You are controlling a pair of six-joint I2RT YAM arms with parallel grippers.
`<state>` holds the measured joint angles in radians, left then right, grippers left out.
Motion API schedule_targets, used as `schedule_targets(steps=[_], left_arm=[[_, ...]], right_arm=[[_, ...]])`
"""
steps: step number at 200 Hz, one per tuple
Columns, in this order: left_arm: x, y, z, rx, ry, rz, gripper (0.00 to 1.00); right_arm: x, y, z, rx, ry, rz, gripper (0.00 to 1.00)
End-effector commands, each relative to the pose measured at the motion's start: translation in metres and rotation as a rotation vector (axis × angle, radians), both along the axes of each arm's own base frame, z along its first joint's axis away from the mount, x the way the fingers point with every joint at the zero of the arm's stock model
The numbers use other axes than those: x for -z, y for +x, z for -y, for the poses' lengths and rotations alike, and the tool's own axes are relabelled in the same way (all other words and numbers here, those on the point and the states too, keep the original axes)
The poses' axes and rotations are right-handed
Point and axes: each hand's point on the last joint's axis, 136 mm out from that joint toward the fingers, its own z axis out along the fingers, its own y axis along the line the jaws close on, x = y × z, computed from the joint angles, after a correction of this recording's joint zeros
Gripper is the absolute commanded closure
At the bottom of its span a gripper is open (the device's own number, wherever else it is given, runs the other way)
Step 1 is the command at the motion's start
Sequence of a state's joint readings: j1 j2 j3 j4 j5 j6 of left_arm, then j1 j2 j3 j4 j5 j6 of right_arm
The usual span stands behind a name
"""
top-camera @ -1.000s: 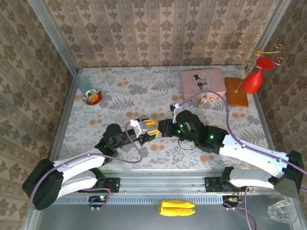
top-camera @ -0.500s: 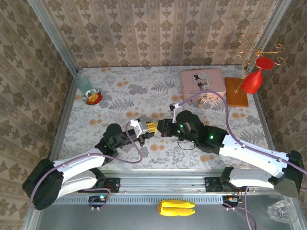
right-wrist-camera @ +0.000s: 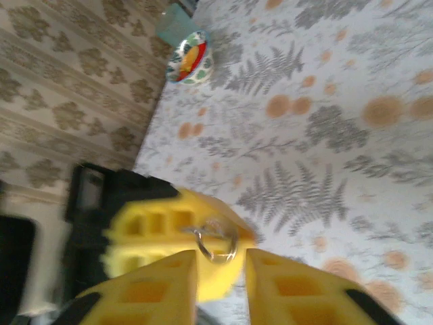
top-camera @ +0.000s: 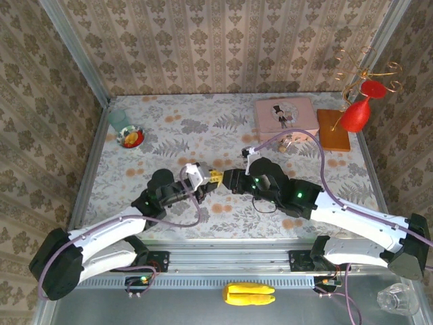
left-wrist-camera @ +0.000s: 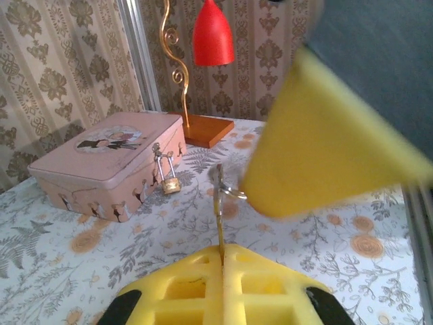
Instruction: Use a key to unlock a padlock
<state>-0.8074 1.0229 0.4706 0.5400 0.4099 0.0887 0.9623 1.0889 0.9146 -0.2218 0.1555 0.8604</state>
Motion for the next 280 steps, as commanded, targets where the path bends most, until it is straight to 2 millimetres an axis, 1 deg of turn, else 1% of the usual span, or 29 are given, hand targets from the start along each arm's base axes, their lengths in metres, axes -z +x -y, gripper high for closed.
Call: schedule_targets(steps=[1, 17, 21, 30, 31, 33, 44, 61, 77, 91, 107, 127, 141, 160, 185, 211, 228, 237, 261, 280], left_arm=[[0.007, 0.021, 0.004, -0.085, 0.139, -0.052, 1.00], [0.027, 0.040, 0.002, -0.171, 0.309, -0.100, 1.00], [0.034, 0.044, 0.001, -0.192, 0.364, -0.108, 1.00], [0.044, 0.054, -0.001, -0.243, 0.492, -0.114, 1.00], [0.042, 0.055, 0.000, -0.249, 0.497, -0.108, 1.00], [0.047, 0.056, -0.001, -0.260, 0.534, -0.113, 1.00], [0.058, 0.063, -0.003, -0.303, 0.682, -0.111, 1.00], [0.078, 0.063, -0.002, -0.298, 0.851, -0.127, 1.00], [0.097, 0.059, -0.003, -0.262, 0.984, -0.141, 1.00], [0.109, 0.052, -0.006, -0.210, 1.096, -0.148, 1.00], [0.117, 0.044, -0.010, -0.145, 1.215, -0.152, 1.00], [0.122, 0.034, -0.018, -0.077, 1.346, -0.177, 1.00], [0.123, 0.031, -0.023, -0.056, 1.394, -0.183, 1.00], [0.119, 0.024, -0.024, -0.021, 1.384, -0.194, 1.00], [0.109, 0.010, -0.019, 0.040, 1.320, -0.221, 1.00], [0.096, -0.009, -0.015, 0.116, 1.275, -0.255, 1.00], [0.086, -0.017, -0.010, 0.144, 1.226, -0.250, 1.00], [0.081, -0.022, -0.007, 0.166, 1.195, -0.247, 1.00], [0.071, -0.032, -0.002, 0.209, 1.144, -0.230, 1.00], [0.067, -0.037, 0.000, 0.231, 1.125, -0.220, 1.00]], right_arm=[[0.011, 0.013, 0.047, 0.142, -0.109, 0.039, 0.63], [0.015, 0.020, 0.080, 0.212, -0.168, 0.104, 0.55], [0.018, 0.021, 0.087, 0.230, -0.177, 0.117, 0.54], [0.023, 0.023, 0.104, 0.275, -0.185, 0.137, 0.52], [0.024, 0.023, 0.106, 0.280, -0.185, 0.138, 0.52], [0.026, 0.023, 0.110, 0.289, -0.186, 0.142, 0.52], [0.033, 0.021, 0.124, 0.318, -0.183, 0.169, 0.51], [0.039, 0.014, 0.139, 0.342, -0.162, 0.228, 0.50], [0.042, 0.007, 0.146, 0.337, -0.136, 0.279, 0.47], [0.045, 0.002, 0.152, 0.342, -0.112, 0.303, 0.46], [0.053, -0.002, 0.156, 0.342, -0.095, 0.317, 0.46], [0.065, -0.006, 0.152, 0.313, -0.054, 0.335, 0.47], [0.074, -0.007, 0.149, 0.296, -0.045, 0.331, 0.47], [0.083, -0.007, 0.142, 0.267, -0.042, 0.325, 0.47], [0.090, -0.009, 0.122, 0.165, -0.045, 0.340, 0.46], [0.089, -0.011, 0.097, 0.060, 0.007, 0.352, 0.46], [0.086, -0.015, 0.077, -0.041, 0.042, 0.356, 0.46], [0.087, -0.017, 0.068, -0.081, 0.043, 0.345, 0.46], [0.087, -0.017, 0.052, -0.149, 0.055, 0.345, 0.45], [0.082, -0.018, 0.041, -0.195, 0.080, 0.358, 0.45]])
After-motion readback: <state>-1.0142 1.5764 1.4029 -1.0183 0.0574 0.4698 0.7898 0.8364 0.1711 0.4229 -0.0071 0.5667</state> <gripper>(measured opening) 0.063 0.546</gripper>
